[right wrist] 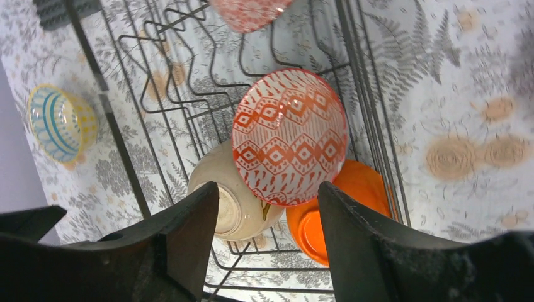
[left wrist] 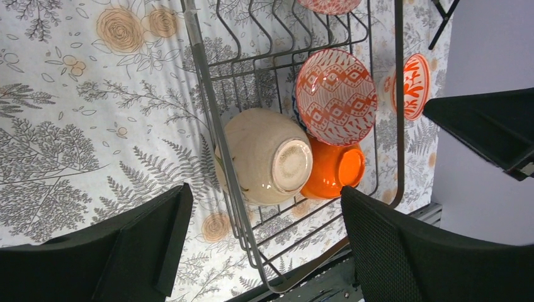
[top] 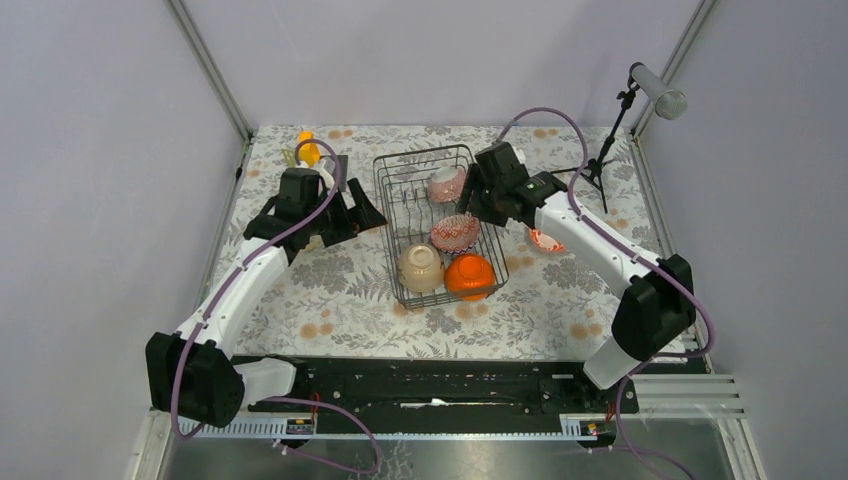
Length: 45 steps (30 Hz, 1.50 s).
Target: Unload the bowls from the dish rack
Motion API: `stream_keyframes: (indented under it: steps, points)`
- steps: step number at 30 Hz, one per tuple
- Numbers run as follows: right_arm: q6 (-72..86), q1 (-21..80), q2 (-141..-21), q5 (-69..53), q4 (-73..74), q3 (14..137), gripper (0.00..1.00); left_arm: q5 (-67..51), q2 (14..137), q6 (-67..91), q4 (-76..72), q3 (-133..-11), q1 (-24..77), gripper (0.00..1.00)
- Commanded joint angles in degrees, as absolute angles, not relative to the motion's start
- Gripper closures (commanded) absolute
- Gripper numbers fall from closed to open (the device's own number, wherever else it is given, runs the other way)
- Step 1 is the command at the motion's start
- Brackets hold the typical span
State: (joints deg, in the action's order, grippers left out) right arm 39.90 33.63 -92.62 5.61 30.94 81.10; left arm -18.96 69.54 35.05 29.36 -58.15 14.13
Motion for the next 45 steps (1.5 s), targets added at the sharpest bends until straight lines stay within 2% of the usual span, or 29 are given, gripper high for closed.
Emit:
stream_keyframes:
  steps: [1,7,11,21,22,25,27,31,32,33,40,45]
  points:
    - [53.2,33.6,-92.0,11.5,39.1,81.0,0.36,-20.7,69.1,37.0,24.8,-59.1,13.9,0.08]
    - [59.0,33.7,-95.6,8.4,40.3,81.5,0.38,-20.8,68.9,37.2,24.7,-58.8,13.9,0.08]
    - [61.2,33.7,-98.3,10.8,42.8,83.0,0.46,-20.3,68.7,36.0,26.3,-59.4,13.8,0.08]
    - [61.2,33.7,-103.0,11.5,43.0,84.3,0.47,-19.4,68.8,34.6,27.8,-60.2,13.9,0.08]
    - [61.1,33.7,-103.5,11.6,42.9,84.5,0.49,-19.3,68.8,34.6,27.9,-60.1,13.9,0.08]
    - [60.4,33.7,-104.8,11.3,42.9,85.6,0.66,-19.0,68.8,34.5,28.1,-60.0,13.9,0.08]
    - [60.1,33.7,-104.9,11.1,43.0,86.1,0.72,-19.0,68.9,34.5,28.1,-60.2,13.9,0.08]
    - [59.4,33.7,-104.1,11.4,43.0,86.0,0.74,-19.0,69.4,34.6,28.2,-60.4,13.8,0.08]
    - [59.1,33.7,-103.9,11.4,42.9,85.9,0.85,-19.1,69.5,34.7,28.2,-60.5,13.9,0.08]
    - [58.9,33.7,-103.8,11.4,42.9,85.8,1.0,-19.3,69.6,34.8,28.2,-60.4,13.8,0.08]
    - [54.6,33.7,-101.2,11.9,43.0,88.7,1.0,-21.8,71.5,36.1,27.5,-61.6,13.9,0.08]
    - [48.8,33.9,-99.0,10.0,41.8,91.1,1.0,-27.9,75.4,36.8,24.9,-65.1,15.2,0.1]
